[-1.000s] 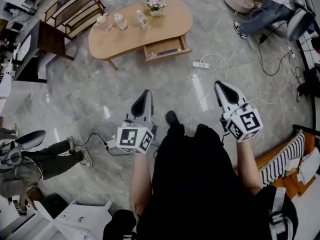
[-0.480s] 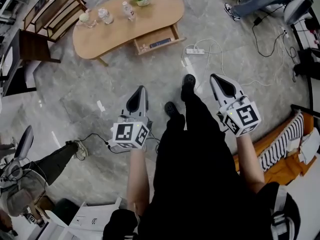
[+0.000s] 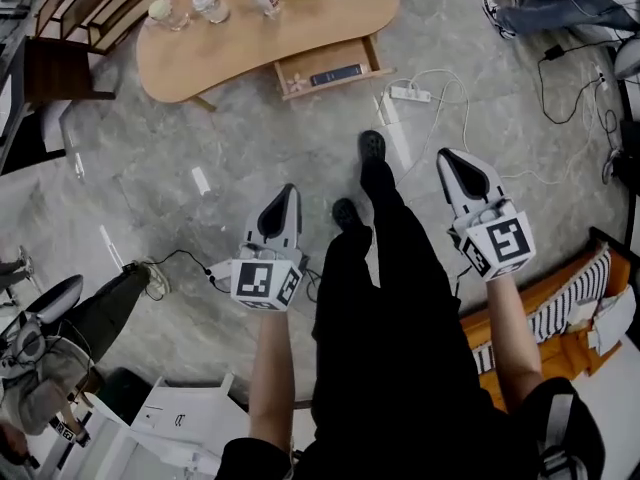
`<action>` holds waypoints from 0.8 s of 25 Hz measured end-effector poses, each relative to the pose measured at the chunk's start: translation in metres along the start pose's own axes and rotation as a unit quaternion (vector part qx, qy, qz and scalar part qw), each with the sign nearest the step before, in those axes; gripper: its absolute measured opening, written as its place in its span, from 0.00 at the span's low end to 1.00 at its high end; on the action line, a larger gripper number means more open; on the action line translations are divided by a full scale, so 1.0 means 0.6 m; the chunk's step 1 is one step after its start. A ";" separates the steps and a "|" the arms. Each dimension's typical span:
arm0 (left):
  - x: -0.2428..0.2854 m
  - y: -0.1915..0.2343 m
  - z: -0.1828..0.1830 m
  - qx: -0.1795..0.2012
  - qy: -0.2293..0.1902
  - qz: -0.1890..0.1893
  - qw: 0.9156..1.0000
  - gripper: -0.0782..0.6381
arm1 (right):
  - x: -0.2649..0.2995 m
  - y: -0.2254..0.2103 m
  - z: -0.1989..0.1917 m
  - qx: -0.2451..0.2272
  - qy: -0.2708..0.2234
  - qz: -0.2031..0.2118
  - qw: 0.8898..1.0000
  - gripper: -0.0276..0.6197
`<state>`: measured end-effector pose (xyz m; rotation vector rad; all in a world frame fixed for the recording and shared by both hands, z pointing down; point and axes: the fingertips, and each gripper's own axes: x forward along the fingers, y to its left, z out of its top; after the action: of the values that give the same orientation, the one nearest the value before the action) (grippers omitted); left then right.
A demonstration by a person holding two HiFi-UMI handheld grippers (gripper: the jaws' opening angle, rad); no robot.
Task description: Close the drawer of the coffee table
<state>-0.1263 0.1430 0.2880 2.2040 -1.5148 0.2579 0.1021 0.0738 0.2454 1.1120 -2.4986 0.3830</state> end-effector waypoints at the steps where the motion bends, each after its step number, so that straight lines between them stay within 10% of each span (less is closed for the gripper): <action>1: 0.022 0.010 -0.008 -0.003 0.002 0.002 1.000 0.13 | 0.024 -0.015 -0.007 -0.002 0.002 0.003 1.000 0.06; 20: 0.337 0.226 -0.156 -0.056 0.072 0.076 0.993 0.13 | 0.389 -0.237 -0.155 -0.092 0.078 0.081 0.989 0.09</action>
<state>-0.1652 -0.0229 0.4855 1.9437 -1.5798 0.3634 0.0868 -0.1342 0.4453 0.7809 -2.4344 0.2649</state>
